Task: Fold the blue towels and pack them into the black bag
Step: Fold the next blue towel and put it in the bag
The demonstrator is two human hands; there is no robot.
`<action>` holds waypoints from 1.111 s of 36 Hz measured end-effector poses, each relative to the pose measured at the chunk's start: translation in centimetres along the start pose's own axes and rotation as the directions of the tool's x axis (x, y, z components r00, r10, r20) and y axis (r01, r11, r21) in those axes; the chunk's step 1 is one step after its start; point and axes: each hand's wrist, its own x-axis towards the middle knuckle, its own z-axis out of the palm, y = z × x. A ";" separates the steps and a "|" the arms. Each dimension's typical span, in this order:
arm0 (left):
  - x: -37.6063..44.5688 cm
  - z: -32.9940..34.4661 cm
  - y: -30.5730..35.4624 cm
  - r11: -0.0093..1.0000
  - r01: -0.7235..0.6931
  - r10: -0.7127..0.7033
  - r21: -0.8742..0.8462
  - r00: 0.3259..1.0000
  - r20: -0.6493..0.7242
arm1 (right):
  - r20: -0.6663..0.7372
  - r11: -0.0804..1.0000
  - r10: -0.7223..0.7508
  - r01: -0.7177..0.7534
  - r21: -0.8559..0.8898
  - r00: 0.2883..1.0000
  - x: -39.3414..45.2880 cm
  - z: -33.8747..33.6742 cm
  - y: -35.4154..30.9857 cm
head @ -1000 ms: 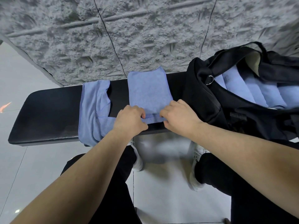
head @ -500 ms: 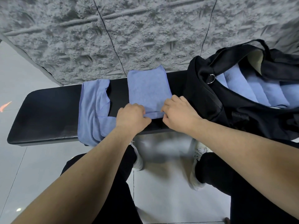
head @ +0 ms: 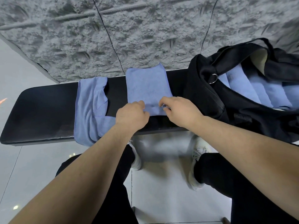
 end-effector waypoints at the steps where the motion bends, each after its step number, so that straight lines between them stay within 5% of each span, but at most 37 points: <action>1: 0.1 0.0 0.0 1.000 0.002 -0.002 0.005 1.000 0.005 | -0.003 1.000 -0.002 0.002 0.004 1.000 0.0 0.0 0.0; 9: 0.2 0.2 0.3 0.992 0.026 -0.021 0.120 0.999 -0.040 | -0.058 0.991 -0.048 0.040 -0.129 0.997 0.5 -0.2 0.0; 18: 0.2 -0.3 -0.5 0.984 -0.004 -0.001 -0.176 1.000 -0.028 | -0.023 0.984 -0.072 0.067 -0.167 0.997 0.6 -0.7 -0.5; 33: 0.8 0.3 -0.7 0.995 -0.070 0.053 -0.075 0.976 -0.209 | -0.065 0.984 -0.051 0.039 -0.176 0.997 0.0 -0.7 -0.7; 40: 0.7 -0.2 -0.8 0.987 -0.041 0.022 -0.156 0.992 -0.123 | -0.047 0.970 -0.095 0.082 -0.227 0.994 0.0 -0.5 -0.6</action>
